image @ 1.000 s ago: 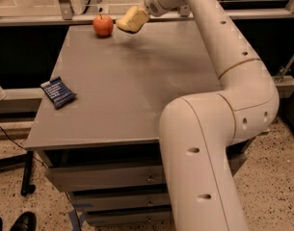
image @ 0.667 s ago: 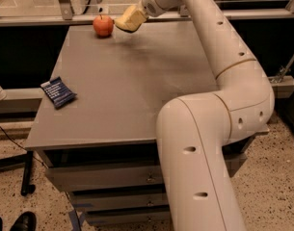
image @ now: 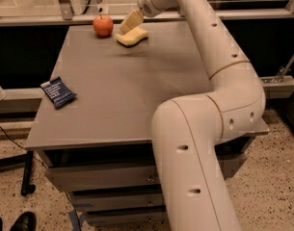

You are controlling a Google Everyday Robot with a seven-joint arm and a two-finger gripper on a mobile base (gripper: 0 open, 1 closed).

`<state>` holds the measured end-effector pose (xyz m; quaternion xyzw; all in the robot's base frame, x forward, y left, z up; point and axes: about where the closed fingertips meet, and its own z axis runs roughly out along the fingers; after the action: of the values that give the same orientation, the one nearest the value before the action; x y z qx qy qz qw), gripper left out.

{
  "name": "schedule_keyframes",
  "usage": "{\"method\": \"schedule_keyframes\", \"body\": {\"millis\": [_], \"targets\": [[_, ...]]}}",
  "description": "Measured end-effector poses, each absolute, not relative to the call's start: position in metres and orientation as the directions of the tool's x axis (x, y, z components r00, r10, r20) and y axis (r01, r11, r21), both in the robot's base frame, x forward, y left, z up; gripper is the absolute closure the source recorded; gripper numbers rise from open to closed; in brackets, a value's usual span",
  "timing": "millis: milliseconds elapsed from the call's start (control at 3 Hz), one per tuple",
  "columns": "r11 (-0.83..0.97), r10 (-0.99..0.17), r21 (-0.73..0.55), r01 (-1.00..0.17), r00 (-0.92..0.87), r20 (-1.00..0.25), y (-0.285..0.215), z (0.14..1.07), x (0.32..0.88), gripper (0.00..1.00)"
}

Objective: Move sponge near apple

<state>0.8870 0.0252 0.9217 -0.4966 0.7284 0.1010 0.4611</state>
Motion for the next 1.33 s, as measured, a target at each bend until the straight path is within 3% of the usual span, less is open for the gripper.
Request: {"method": "schedule_keyframes", "body": {"millis": [667, 1333], "targets": [[0.518, -0.577, -0.228, -0.824, -0.140, -0.805, 0.000, 0.920, 0.877, 0.00], [0.575, -0.421, -0.014, -0.818, -0.281, -0.862, -0.080, 0.911, 0.842, 0.00]]}}
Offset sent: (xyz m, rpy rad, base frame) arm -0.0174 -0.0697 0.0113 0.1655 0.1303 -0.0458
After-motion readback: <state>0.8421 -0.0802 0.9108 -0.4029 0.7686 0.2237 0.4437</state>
